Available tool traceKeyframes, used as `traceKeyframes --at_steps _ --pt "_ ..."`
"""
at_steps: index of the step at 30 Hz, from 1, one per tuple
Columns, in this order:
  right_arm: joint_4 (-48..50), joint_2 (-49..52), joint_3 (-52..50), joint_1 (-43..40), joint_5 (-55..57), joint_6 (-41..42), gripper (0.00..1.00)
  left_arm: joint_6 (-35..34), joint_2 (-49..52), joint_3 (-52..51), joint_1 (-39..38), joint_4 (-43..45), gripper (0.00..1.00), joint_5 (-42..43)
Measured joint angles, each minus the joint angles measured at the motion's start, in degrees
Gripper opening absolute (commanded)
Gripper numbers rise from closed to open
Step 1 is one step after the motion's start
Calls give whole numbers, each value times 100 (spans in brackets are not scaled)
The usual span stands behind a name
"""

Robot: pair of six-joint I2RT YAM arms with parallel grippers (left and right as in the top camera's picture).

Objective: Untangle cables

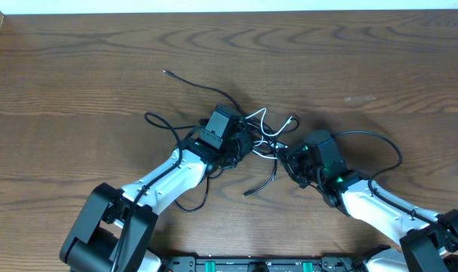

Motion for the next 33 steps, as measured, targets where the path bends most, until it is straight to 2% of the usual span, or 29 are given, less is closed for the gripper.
traceKeyframes --at_steps 15,17,20,23,27,33 --pt "0 0 0 0 -17 680 23 0 0 0 0 2 19 13" --pt "0 0 0 0 -26 752 26 0 0 0 0 2 19 13" --pt "0 0 0 -2 -33 850 41 0 0 0 0 2 19 15" --pt "0 7 0 0 -44 898 48 0 0 0 0 2 19 28" --pt "22 114 0 0 -7 916 46 0 0 0 0 2 19 28" --pt "557 560 11 0 -186 1040 35 0 0 0 0 2 19 28"
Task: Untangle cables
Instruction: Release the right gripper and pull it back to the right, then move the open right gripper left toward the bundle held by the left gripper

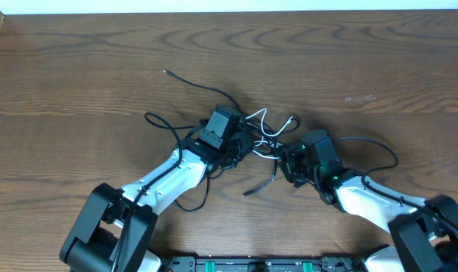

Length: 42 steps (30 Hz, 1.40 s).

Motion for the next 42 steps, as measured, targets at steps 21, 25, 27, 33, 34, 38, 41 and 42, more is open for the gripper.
traceKeyframes --at_steps 21,25,27,33,34,38,41,42 --pt "120 286 11 -422 -608 -328 1 173 0 0 -11 -24 15 2" --pt "52 286 11 -815 -737 -1130 1 671 0 0 -9 -297 9 -13" --pt "-94 267 11 -1058 -824 -1497 1 868 0 0 2 -656 8 -105" --pt "-710 -470 -7 -2286 -922 -2555 2 951 0 0 278 -1847 9 -826" --pt "-763 -667 -7 -2503 -894 -2702 2 931 0 0 361 -1985 9 -953" --pt "-914 -1508 -7 -3340 -813 -3289 1 898 0 0 774 -2192 10 -1268" --pt "-1069 -2142 -7 -3827 -789 -3783 2 706 0 0 953 -2192 13 -1381" --pt "-1117 -2306 -7 -3943 -782 -3939 2 597 0 0 979 -2190 13 -1399"
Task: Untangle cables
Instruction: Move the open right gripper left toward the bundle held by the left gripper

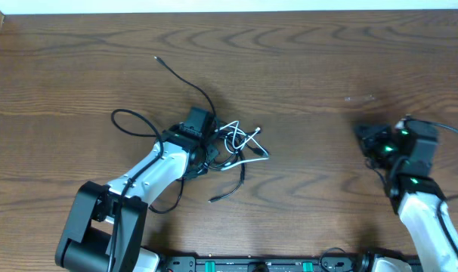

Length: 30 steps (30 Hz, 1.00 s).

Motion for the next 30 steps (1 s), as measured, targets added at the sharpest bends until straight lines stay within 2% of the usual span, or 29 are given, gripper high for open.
traceKeyframes --at_steps 2,4,6,9,12,18,21,26,30 --pt "-138 -289 2 -181 15 -299 2 -262 0 0 4 26 13 7" --pt "-358 -476 2 -247 24 -514 9 -459 0 -4 2 227 8 164" --pt "-588 -573 0 -247 17 -675 19 -457 0 -22 0 697 8 501" --pt "-935 -584 -2 -247 -61 -879 29 173 20 -39 -48 2026 8 1300" --pt "-1069 -584 -11 -247 -424 -1226 40 1110 22 -24 -175 2861 8 2129" --pt "-1071 -584 -11 -247 -1864 -2481 65 2380 22 -24 -286 2959 8 2905" --pt "-1167 -584 -11 -247 -2618 -3091 73 2741 22 -24 -286 2959 8 3049" --pt "-1346 -584 -11 -118 -3495 -3847 74 2977 22 -24 -306 3003 8 3176" --pt "-1432 -584 -11 426 -3978 -4594 83 3056 22 -24 -422 3071 8 3228"
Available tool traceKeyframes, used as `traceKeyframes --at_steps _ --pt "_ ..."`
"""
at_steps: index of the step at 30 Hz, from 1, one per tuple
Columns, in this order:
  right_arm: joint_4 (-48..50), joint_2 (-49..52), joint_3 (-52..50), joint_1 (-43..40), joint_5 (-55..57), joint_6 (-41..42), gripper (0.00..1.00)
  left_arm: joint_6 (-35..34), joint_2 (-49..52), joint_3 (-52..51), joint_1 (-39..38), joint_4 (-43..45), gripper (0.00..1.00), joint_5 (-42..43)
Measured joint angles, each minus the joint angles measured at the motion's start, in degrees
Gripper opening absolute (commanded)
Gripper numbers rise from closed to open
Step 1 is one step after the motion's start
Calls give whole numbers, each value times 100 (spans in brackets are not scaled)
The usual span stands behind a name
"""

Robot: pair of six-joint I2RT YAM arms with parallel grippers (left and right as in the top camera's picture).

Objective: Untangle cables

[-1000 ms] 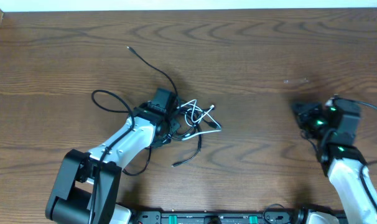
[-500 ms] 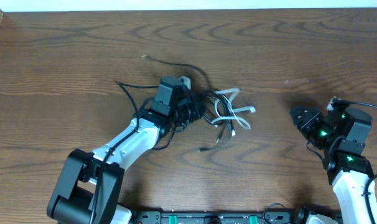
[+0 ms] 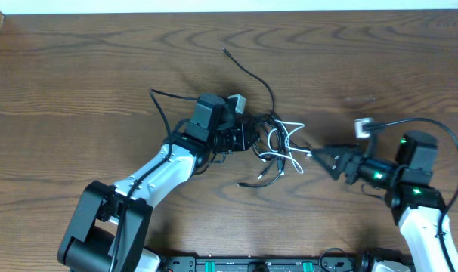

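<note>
A tangle of black and white cables point(image 3: 278, 143) lies mid-table. My left gripper point(image 3: 244, 136) is at its left side, shut on the bundle. A grey plug point(image 3: 236, 100) sits just above the left wrist. One black cable point(image 3: 252, 74) runs up and back from the tangle, and another black end point(image 3: 253, 181) trails toward the front. My right gripper point(image 3: 317, 156) points left at the tangle's right edge. Its fingers are drawn to a point on a white cable point(image 3: 298, 149) strand. A white plug point(image 3: 363, 127) on a black lead point(image 3: 433, 127) lies just behind it.
The wooden table point(image 3: 78, 68) ends at a pale strip along the back. A black loop point(image 3: 157, 106) sticks out to the left of the left wrist. The black lead curves around the right arm toward the right edge.
The left gripper and the tangle have moved right and slightly back. The right gripper, then far right and apart from the tangle, now reaches left to its edge. A white plug now shows beside it.
Both grippers were close together at the tangle mid-table, and they stayed so at the second moment. Then the left held the bundle further left while the right was far off to the right. Now the tangle is back near the middle, with both grippers on it.
</note>
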Motion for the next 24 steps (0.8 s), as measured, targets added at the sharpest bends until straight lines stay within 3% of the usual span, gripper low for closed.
traceKeyframes --at_steps 3,6,13,24 --pt "24 0 0 546 -24 -472 82 26 0 0 -149 0 8 57" --pt "129 0 0 1067 245 -734 74 68 0 0 -271 -4 8 79" --pt "330 0 0 2135 1620 -960 61 127 0 0 -455 -116 8 96" --pt "321 50 0 2647 2184 -1023 60 129 0 0 -498 -225 8 98"
